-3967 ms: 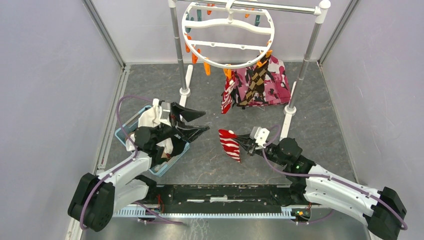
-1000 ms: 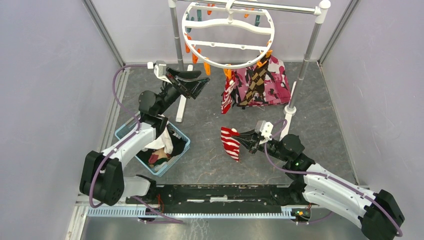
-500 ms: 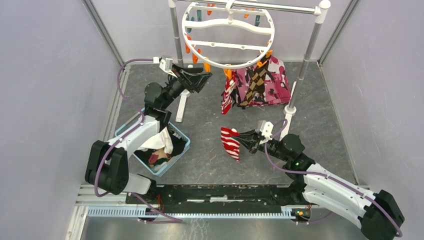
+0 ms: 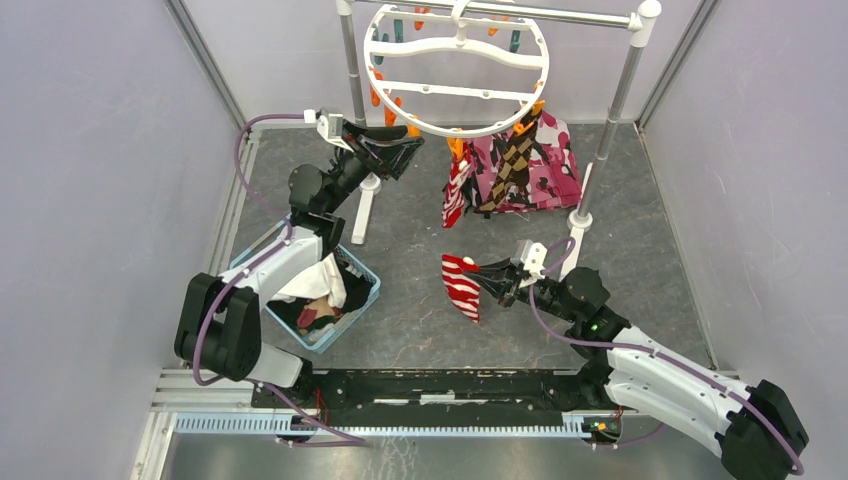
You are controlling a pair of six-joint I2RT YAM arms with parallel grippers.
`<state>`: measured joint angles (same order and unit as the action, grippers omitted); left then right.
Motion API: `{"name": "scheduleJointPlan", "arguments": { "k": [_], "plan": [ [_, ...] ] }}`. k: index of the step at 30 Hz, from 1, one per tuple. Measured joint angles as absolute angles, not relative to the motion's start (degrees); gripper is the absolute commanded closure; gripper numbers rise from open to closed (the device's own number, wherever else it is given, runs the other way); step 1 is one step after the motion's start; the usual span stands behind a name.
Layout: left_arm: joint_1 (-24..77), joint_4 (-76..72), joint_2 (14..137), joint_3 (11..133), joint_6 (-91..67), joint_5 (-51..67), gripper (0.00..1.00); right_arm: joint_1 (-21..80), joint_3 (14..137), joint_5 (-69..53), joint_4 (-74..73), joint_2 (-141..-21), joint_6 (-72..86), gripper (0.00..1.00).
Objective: Clip the socks to the hanger
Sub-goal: Open the clamp at the hanger.
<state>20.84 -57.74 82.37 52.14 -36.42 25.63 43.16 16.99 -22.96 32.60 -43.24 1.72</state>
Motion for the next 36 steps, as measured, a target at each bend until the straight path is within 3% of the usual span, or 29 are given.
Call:
{"name": "scheduleJointPlan", "arguments": {
  "k": [13, 21, 27, 36],
  "plan": [
    [20.9, -59.3, 84.8, 55.2, -36.5, 26.1, 0.35, 42.9, 17.0, -23.4, 32.7, -43.3, 1.8, 1.00],
    [20.9, -60.0, 85.0, 56.3, -36.6, 26.4, 0.45, 42.6, 17.0, -23.5, 32.7, -43.3, 1.9, 1.00],
    [20.9, -60.2, 86.3, 57.1, -37.1, 27.2, 0.70, 42.2, 17.0, -23.6, 32.6, -43.3, 1.9, 1.00],
    [20.9, -60.1, 86.7, 57.4, -37.8, 27.5, 0.88, 41.9, 17.0, -23.8, 32.6, -43.2, 1.9, 1.00]
  ]
}}
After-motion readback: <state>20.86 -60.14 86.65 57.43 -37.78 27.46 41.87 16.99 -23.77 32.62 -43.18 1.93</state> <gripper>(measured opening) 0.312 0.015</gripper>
